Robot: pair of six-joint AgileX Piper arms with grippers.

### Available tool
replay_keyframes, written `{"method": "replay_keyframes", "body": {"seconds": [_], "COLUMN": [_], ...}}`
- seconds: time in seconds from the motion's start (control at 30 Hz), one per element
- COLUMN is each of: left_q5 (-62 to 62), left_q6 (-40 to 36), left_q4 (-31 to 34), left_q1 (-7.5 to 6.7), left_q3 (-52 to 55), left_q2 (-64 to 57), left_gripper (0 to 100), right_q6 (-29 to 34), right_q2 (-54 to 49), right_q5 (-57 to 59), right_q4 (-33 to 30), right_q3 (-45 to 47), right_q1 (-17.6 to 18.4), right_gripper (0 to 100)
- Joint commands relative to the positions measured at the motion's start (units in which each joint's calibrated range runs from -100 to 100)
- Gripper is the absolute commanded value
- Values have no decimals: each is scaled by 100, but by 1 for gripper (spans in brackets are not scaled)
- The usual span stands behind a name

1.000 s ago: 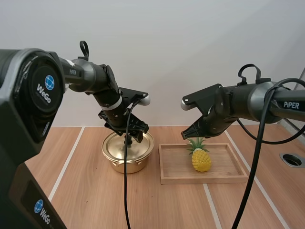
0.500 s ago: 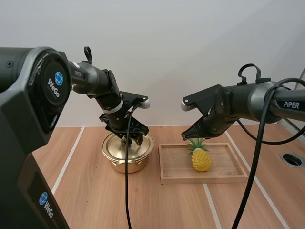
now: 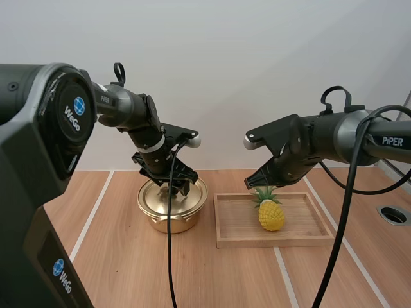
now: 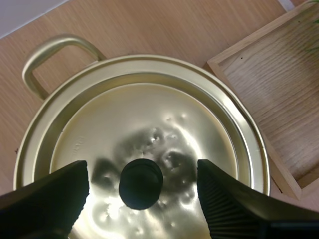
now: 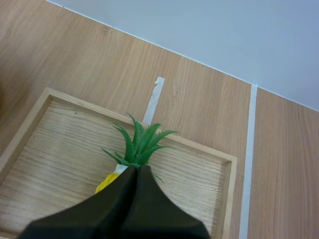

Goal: Open the pot, put the pineapple inside, and close it

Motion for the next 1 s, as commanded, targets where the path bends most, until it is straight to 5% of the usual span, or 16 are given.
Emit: {"method": "replay_keyframes", "body": {"seconds": [0.0, 0.07, 0.13, 0.17, 0.2, 0.57, 0.97], "left_q5": [-125, -125, -83, -71, -71, -307, -2957], "left_q6": [-86, -263, -287, -287, -271, -324, -365], "left_q4": [1, 38, 53, 53, 65, 52, 42], "left_q1": [-22, -22, -22, -22, -22, -22, -22], "left_q3": [7, 7, 7, 7, 7, -7, -288], "left_q2": [-8, -8, -8, -8, -8, -96, -1959], "left_gripper": [100, 84, 43, 14, 1, 0, 0], "right_q6": [17, 17, 17, 17, 17, 17, 17], "right_q2": [-34, -34, -34, -34, -34, -34, -34], "right_q5": [47, 65, 65, 65, 65, 65, 172], "right_q4": [-47, -47, -47, -47, -47, -47, -47], "right_q3": [14, 14, 14, 14, 14, 14, 14], "right_q1": [3, 3, 3, 3, 3, 3, 3], "right_gripper": [0, 0, 0, 0, 0, 0, 0]}}
